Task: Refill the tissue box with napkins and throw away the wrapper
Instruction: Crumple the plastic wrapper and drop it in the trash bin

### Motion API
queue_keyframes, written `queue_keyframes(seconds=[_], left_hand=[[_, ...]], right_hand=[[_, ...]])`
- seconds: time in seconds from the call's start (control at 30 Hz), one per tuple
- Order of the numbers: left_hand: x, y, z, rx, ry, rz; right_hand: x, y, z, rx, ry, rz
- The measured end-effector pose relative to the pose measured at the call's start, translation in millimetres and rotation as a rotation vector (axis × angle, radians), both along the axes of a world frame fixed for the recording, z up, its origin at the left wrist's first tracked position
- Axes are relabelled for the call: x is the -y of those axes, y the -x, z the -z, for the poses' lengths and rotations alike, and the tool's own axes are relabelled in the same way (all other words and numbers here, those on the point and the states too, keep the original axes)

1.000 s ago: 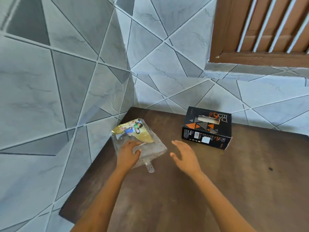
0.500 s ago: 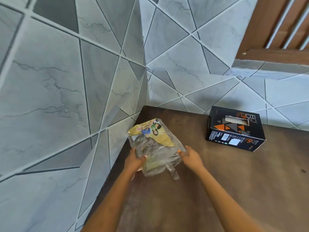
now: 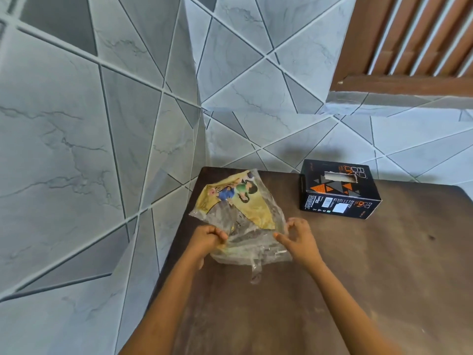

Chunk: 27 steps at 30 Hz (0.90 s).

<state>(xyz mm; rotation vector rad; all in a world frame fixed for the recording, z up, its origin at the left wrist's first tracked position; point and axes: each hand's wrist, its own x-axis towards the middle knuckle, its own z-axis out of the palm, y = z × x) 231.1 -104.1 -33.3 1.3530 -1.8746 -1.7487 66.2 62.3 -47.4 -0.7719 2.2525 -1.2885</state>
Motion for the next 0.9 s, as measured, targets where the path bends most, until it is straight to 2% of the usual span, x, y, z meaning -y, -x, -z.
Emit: queue_keyframes(seconds=[0.07,0.13,0.27,0.33,0.47,0.57,0.67,0.73,0.8,0.9], left_hand=[[-0.5,3.2,-9.4,0.014,-0.007,0.083],[-3.3,9.3,-18.9,0.02,-0.006,0.166],[-15.7,24.1,-39.2,-0.045,0.013,0.226],[-23.2,30.2,-46.6,-0.106,0.014,0.256],[-36.4,38.5,-54.6,-0.186,0.052,0.394],[-44.1,42.3,-58.9,-0.195,0.084,0.493],[-50.3,44.9,-61.3,-0.04,0.438,0.527],[-52.3,44.5,-63.7,0.0,0.537,0.532],[-52.8,41.5,-67.7,-0.04,0.404,0.586],[-58.4,38.9,-70.5,-0.212,0.168,0.673]], right_hand=[[-5.1,0.4,-10.1,0.073,0.117,-0.129],[-8.8,-1.4,-20.6,0.022,0.187,-0.242],[-11.5,-7.7,-35.0,-0.24,0.07,-0.413],[-12.9,-10.1,-32.8,-0.237,0.018,-0.46],[-20.9,-17.6,-29.0,0.145,0.089,-0.418],[-21.9,-17.8,-25.3,0.107,0.125,-0.31],[-23.3,-15.5,-28.6,0.079,0.187,-0.176],[-28.4,-13.2,-35.7,0.127,0.249,-0.172],[-35.6,-11.7,-45.3,0.189,0.3,-0.211],[-44.3,-9.8,-60.2,0.254,0.359,-0.298]])
